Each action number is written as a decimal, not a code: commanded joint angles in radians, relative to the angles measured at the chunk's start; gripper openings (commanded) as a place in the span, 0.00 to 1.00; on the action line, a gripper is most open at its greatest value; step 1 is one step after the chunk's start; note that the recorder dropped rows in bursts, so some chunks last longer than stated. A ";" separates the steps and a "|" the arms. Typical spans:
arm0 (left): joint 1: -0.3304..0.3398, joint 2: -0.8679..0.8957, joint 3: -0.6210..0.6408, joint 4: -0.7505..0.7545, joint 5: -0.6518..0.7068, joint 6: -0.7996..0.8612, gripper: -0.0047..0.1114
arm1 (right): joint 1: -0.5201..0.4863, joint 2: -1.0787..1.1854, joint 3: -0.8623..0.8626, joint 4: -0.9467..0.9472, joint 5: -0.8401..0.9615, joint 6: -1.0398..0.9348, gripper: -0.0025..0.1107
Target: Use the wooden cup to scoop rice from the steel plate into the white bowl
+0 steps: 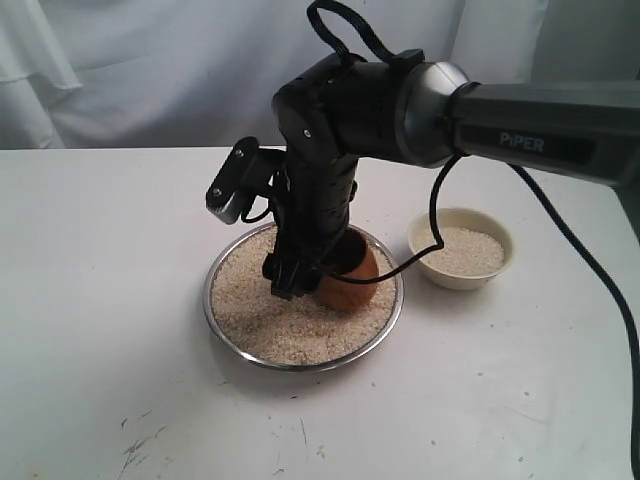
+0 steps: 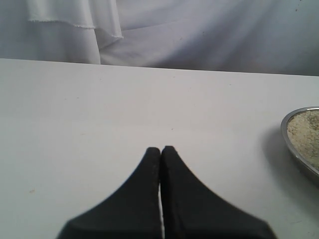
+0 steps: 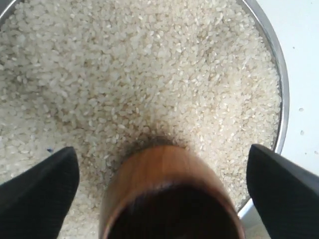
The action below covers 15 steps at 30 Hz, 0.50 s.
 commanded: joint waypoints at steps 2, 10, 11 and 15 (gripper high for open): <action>-0.003 -0.004 0.005 0.001 -0.014 -0.001 0.04 | 0.008 0.000 -0.008 -0.014 -0.019 0.027 0.76; -0.003 -0.004 0.005 0.001 -0.014 -0.001 0.04 | 0.008 -0.048 -0.008 -0.029 -0.039 0.064 0.76; -0.003 -0.004 0.005 0.001 -0.014 -0.001 0.04 | 0.008 -0.063 -0.008 -0.029 -0.039 0.066 0.76; -0.003 -0.004 0.005 0.001 -0.014 -0.001 0.04 | 0.008 -0.149 -0.008 -0.066 0.037 0.158 0.73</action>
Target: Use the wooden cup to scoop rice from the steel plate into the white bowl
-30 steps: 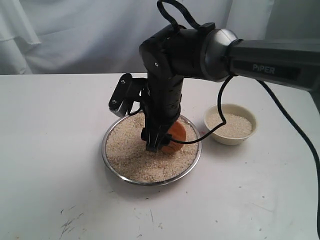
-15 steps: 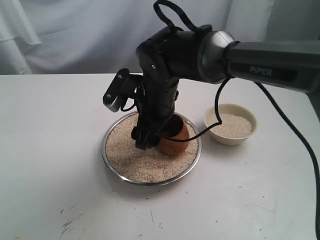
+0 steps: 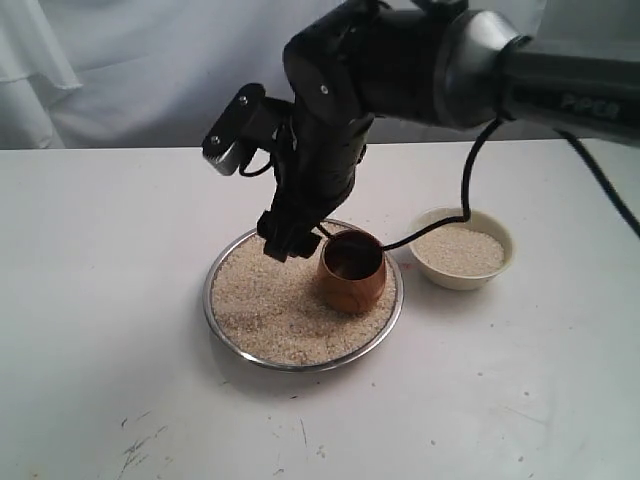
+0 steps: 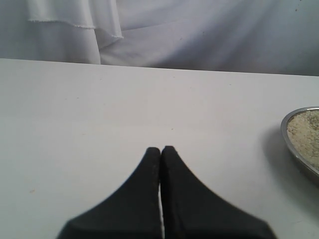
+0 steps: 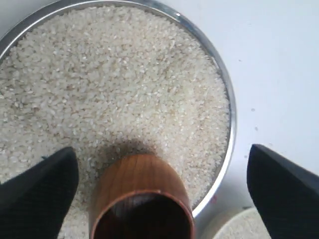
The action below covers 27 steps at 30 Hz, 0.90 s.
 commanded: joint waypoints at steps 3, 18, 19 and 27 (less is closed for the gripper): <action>-0.003 -0.004 0.005 0.001 -0.014 -0.001 0.04 | 0.008 -0.118 -0.008 -0.045 0.193 0.143 0.48; -0.003 -0.004 0.005 0.001 -0.014 -0.001 0.04 | -0.060 -0.177 0.272 -0.109 0.196 0.280 0.02; -0.003 -0.004 0.005 0.001 -0.014 -0.001 0.04 | -0.064 -0.183 0.294 -0.103 0.169 0.283 0.02; -0.003 -0.004 0.005 0.001 -0.014 -0.001 0.04 | -0.075 -0.192 0.389 -0.054 -0.038 0.283 0.02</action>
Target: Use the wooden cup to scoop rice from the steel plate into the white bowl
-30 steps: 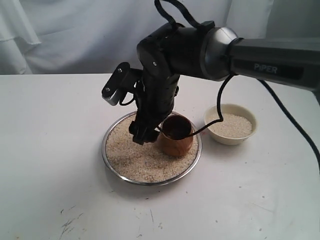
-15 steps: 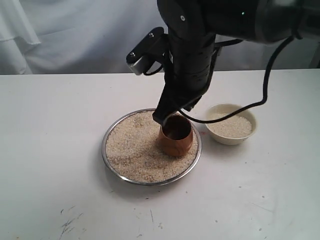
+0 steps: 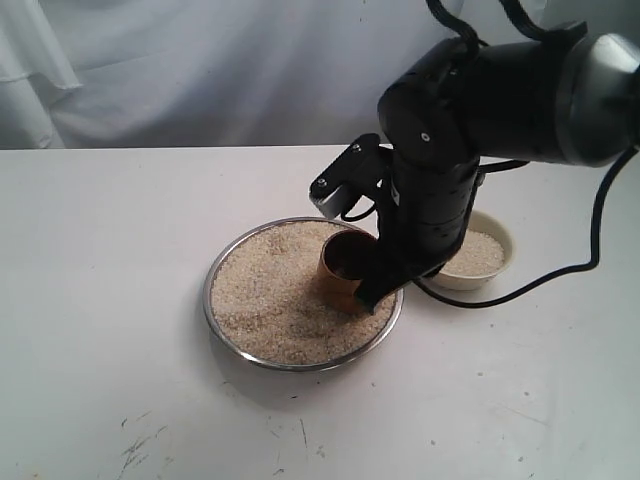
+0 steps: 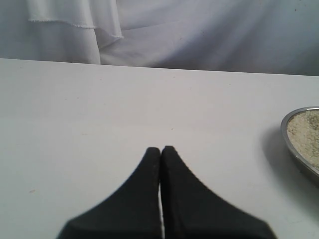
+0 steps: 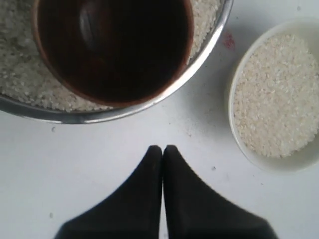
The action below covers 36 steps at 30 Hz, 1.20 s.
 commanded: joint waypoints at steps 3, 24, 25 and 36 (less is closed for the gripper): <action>-0.003 -0.004 0.005 0.001 -0.014 0.001 0.04 | -0.005 -0.004 0.030 0.017 -0.114 0.006 0.02; -0.003 -0.004 0.005 0.001 -0.014 0.001 0.04 | 0.006 0.011 0.030 0.010 -0.291 0.013 0.02; -0.003 -0.004 0.005 0.001 -0.014 0.001 0.04 | 0.008 0.011 0.030 0.010 -0.303 0.013 0.02; -0.003 -0.004 0.005 0.001 -0.014 0.001 0.04 | 0.029 0.016 0.030 0.010 -0.407 0.006 0.02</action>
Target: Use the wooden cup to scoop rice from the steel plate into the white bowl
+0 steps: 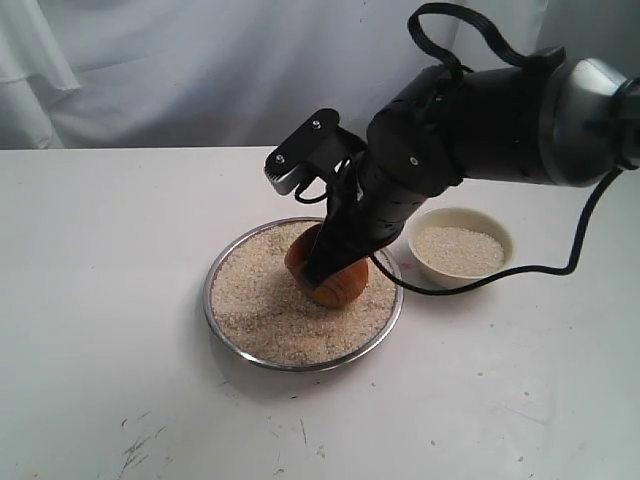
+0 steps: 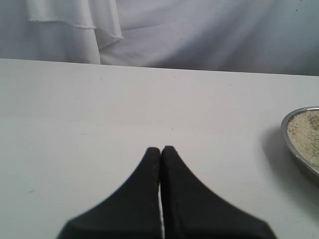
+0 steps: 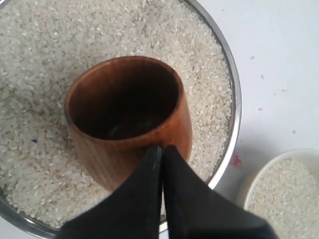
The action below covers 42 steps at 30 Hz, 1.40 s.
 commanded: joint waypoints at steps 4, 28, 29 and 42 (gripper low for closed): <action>-0.003 -0.004 0.005 0.001 -0.014 -0.001 0.04 | 0.011 0.019 0.005 -0.003 -0.069 -0.003 0.02; -0.003 -0.004 0.005 0.001 -0.014 -0.001 0.04 | 0.013 0.065 -0.021 -0.029 -0.139 -0.003 0.02; -0.003 -0.004 0.005 0.001 -0.014 -0.001 0.04 | 0.013 0.065 -0.029 -0.030 -0.141 -0.003 0.02; -0.003 -0.004 0.005 0.001 -0.014 -0.001 0.04 | 0.011 0.110 -0.053 -0.054 -0.159 -0.003 0.02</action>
